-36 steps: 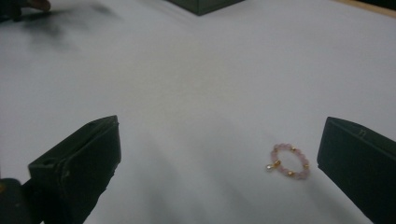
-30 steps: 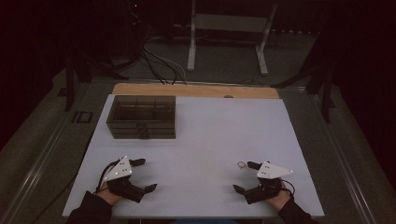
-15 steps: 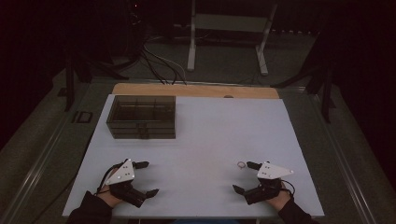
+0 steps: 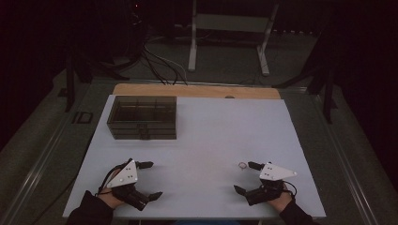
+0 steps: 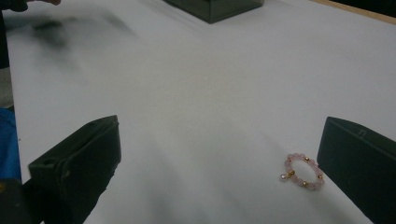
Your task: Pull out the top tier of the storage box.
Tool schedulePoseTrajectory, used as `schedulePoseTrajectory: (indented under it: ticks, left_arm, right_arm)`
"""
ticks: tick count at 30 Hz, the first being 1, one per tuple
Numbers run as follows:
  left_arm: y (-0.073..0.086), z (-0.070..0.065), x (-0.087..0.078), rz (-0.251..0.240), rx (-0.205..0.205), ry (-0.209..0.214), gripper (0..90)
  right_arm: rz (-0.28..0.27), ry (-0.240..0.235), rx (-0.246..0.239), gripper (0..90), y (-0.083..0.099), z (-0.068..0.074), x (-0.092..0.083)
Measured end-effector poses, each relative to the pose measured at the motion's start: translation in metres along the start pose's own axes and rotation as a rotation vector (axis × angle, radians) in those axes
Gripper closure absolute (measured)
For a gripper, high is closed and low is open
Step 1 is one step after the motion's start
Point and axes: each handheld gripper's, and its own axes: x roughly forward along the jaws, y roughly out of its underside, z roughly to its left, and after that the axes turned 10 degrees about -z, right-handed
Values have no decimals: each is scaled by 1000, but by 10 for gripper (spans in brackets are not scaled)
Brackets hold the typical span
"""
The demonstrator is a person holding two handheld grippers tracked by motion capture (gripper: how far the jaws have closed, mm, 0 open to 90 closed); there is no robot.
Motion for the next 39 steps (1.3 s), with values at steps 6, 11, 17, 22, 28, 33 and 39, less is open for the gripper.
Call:
schedulePoseTrajectory:
  ticks: [6,11,17,22,28,33,39]
  left_arm:
    - [-12,2,-3,0,32,-17,10]
    - [-19,5,-7,5,64,-33,10]
    - [-26,10,-11,13,84,-66,11]
    - [-28,17,-13,17,113,-95,11]
    - [-31,25,-14,30,141,-131,11]
    - [-33,35,-16,36,146,-167,11]
    - [-33,41,-17,60,174,-207,11]
  right_arm:
    - [-6,4,3,0,0,0,-1]
    - [-6,3,3,0,0,0,-1]
    - [-7,0,3,0,0,0,-1]
    - [-6,2,6,0,0,-1,-1]
    - [-4,-5,9,0,0,-1,-1]
    - [0,-12,5,0,0,0,0]
    - [-1,-12,6,0,0,0,0]
